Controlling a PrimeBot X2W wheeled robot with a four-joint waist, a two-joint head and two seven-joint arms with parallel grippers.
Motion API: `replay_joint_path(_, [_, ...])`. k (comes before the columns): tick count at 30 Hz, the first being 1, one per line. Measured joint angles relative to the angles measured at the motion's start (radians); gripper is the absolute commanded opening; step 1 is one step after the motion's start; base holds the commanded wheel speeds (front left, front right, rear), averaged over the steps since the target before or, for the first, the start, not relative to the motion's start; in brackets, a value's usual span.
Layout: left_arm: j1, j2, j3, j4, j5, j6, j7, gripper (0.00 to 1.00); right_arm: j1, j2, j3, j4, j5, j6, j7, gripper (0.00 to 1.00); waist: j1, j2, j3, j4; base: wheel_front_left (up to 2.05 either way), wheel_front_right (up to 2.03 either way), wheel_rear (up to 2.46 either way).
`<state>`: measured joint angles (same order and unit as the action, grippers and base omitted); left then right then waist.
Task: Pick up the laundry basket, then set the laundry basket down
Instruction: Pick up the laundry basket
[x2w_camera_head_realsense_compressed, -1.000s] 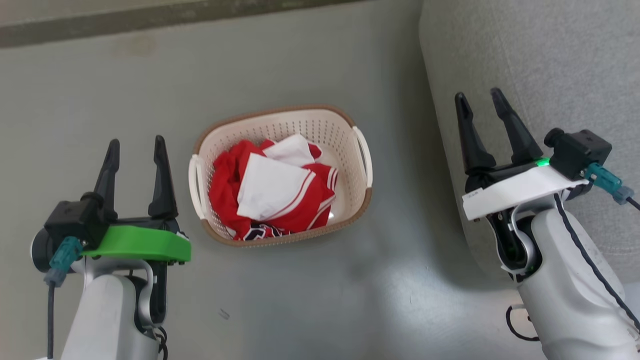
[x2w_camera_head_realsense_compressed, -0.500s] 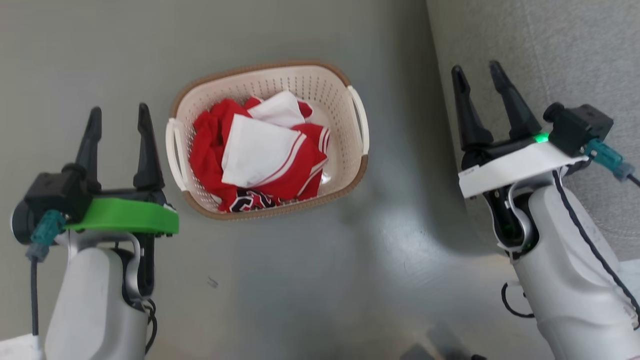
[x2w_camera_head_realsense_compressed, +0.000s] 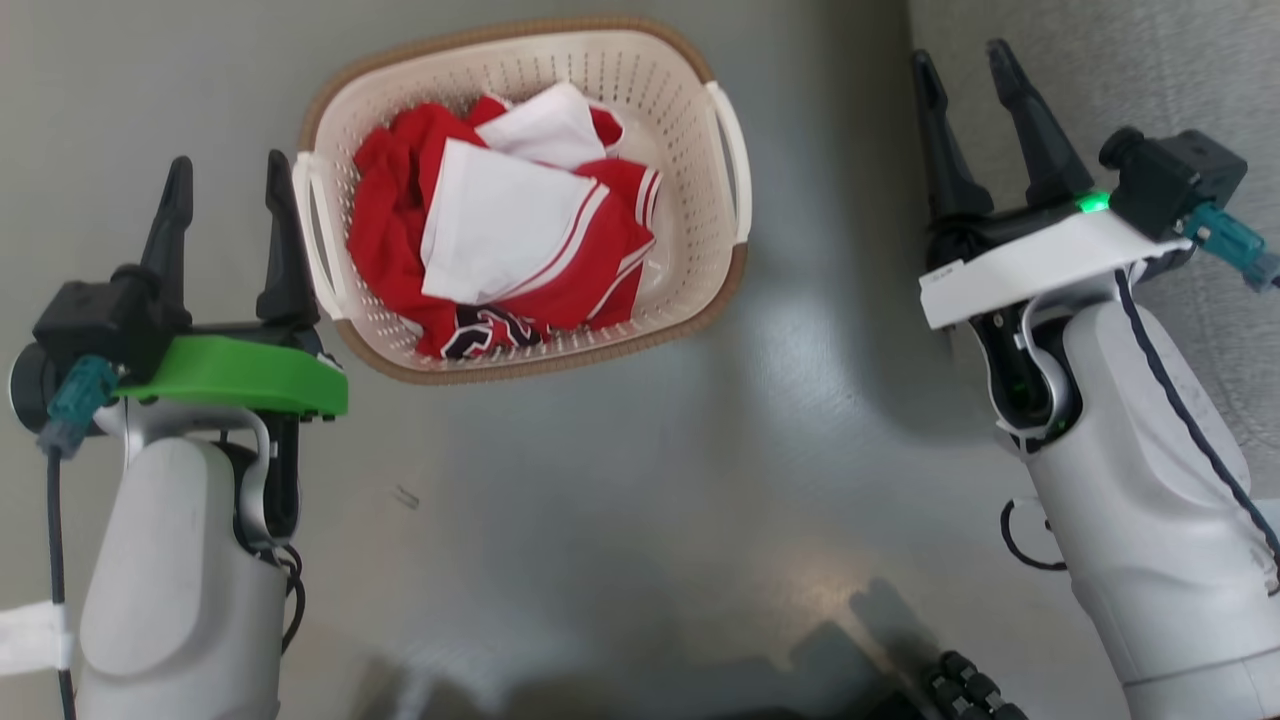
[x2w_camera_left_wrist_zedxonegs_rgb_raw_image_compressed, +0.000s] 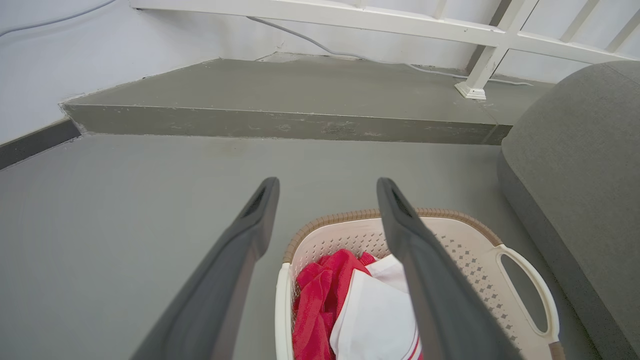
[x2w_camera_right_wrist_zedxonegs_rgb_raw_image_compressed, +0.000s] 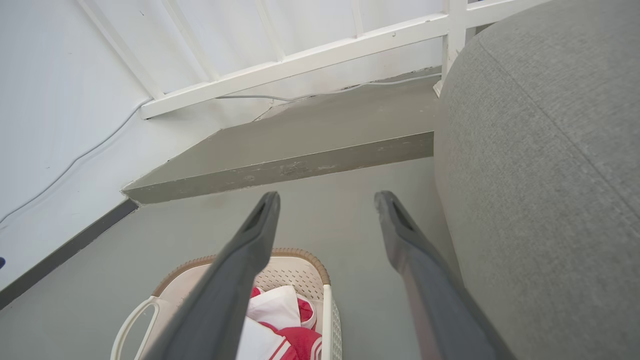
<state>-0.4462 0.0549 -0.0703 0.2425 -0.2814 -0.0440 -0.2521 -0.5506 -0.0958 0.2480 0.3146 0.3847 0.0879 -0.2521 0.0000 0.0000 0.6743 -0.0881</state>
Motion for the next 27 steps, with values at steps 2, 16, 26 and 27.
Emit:
replay_joint_path(2, [-0.015, 0.000, 0.001, 0.018, -0.002, 0.000, 0.000, 1.00, -0.015, 0.000, 0.000, 0.016, 0.000, 0.000, -0.001, 1.00, 0.0000, 0.0000, 0.019, 0.002, 0.00, 0.00, 0.00])
replay_joint_path(16, [-0.134, 0.021, 0.012, 0.148, -0.004, -0.002, 0.004, 1.00, -0.128, 0.006, 0.029, 0.165, 0.000, 0.017, -0.002, 1.00, 0.0000, 0.0000, 0.138, 0.017, 0.00, 0.00, 0.00])
replay_joint_path(26, [-0.220, 0.026, 0.001, 0.267, -0.005, -0.019, 0.015, 1.00, -0.226, 0.023, 0.060, 0.294, 0.030, 0.026, -0.002, 1.00, 0.0000, 0.0000, 0.201, 0.027, 0.00, 0.00, 0.00])
replay_joint_path(27, [-0.227, 0.026, -0.001, 0.280, -0.005, -0.021, 0.016, 1.00, -0.235, 0.024, 0.065, 0.308, 0.030, 0.026, -0.002, 1.00, 0.0000, 0.0000, 0.205, 0.027, 0.00, 0.00, 0.00])
